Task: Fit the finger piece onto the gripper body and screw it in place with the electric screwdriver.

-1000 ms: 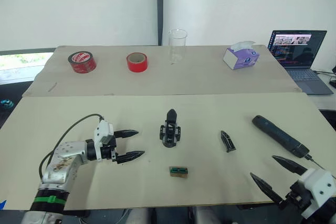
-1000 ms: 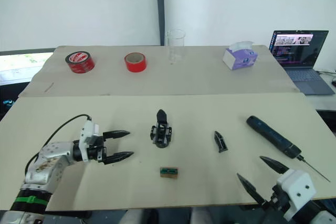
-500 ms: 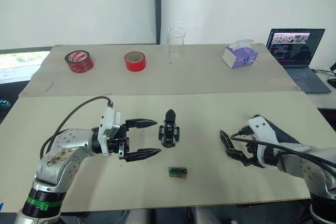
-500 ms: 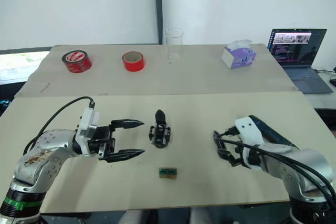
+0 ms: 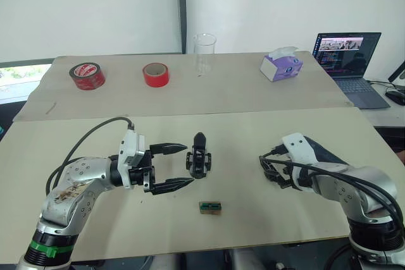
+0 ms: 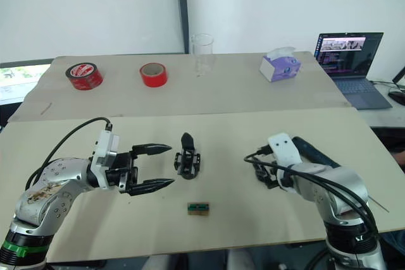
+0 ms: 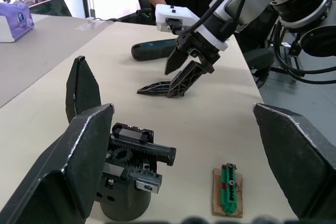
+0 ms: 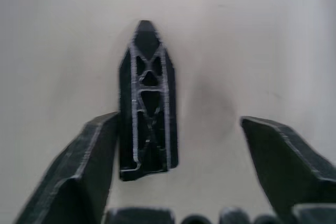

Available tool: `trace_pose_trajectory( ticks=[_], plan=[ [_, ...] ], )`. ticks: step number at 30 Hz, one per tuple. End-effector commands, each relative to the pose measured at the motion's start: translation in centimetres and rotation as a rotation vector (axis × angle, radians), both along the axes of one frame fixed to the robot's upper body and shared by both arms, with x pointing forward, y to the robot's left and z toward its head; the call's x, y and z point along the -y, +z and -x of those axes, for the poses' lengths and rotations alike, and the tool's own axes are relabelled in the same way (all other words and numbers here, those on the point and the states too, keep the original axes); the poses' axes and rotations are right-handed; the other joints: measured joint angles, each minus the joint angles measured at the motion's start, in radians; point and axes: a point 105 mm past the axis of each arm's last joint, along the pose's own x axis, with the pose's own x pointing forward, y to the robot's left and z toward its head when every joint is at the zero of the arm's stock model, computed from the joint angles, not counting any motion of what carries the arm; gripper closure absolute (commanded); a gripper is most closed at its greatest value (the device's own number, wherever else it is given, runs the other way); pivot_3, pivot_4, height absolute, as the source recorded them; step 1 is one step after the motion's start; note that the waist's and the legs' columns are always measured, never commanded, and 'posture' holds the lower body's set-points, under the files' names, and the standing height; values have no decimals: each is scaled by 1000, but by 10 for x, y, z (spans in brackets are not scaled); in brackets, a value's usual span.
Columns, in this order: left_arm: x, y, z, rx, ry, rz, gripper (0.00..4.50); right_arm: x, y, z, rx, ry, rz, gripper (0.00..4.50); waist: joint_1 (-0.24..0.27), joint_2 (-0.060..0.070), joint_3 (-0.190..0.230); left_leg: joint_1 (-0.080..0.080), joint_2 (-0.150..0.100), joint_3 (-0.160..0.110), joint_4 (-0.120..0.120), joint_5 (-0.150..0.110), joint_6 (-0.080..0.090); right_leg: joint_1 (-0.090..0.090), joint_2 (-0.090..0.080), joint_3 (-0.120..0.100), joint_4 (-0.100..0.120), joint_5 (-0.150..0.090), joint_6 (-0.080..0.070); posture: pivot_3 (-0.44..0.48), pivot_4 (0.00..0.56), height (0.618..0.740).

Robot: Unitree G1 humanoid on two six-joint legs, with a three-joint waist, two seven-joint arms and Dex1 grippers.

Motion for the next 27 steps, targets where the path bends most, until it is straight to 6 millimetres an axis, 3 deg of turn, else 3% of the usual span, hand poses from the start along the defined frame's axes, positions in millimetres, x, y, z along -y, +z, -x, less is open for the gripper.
trace_pose_trajectory(
  ticks=[1,5,11,13,15,18,22,24,27],
  plan=[
    [-2,9,1,56,2,-10,0,-4,-11,13,-87,73,13,1911,4,0,0,0,0,0,0,0,0,0,0,0,0,0,0,0,150,740],
    [-2,9,-1,57,7,-9,0,-5,-12,18,-119,109,9,3330,9,0,0,0,0,-1,1,0,0,0,0,0,-1,0,0,0,150,740],
    [-3,14,-7,41,45,47,0,-2,4,11,-42,97,11,3392,12,0,0,-1,-1,0,1,0,0,0,-1,0,-1,0,0,0,150,740],
    [-3,21,-12,26,83,104,0,-3,24,-1,106,119,20,3392,13,-1,0,-1,0,0,1,0,0,0,-1,0,-1,0,0,0,150,740],
    [-2,37,-23,-13,154,221,0,-13,65,-16,395,225,54,3392,14,0,1,-2,-1,0,1,0,0,-1,-1,0,0,0,0,0,150,740],
    [0,55,-41,-98,268,350,0,-28,103,-19,672,351,116,3391,13,-1,2,-2,-1,-1,2,0,0,-1,0,1,-1,0,3,0,150,740],
    [13,95,-64,-162,354,572,0,-64,159,-20,1092,471,222,3391,12,-4,4,-2,-1,-1,2,0,0,-1,1,2,0,0,5,0,150,740],
    [19,108,-69,-202,358,664,0,-78,175,-19,1212,485,225,3391,10,-4,4,-2,-1,-1,2,0,0,-1,1,2,0,1,3,0,150,740],
    [28,117,-70,-239,322,748,0,-92,180,-17,1280,520,212,3391,11,-4,4,-1,-2,-1,2,1,-1,0,1,3,0,1,3,0,150,740]
  ],
)
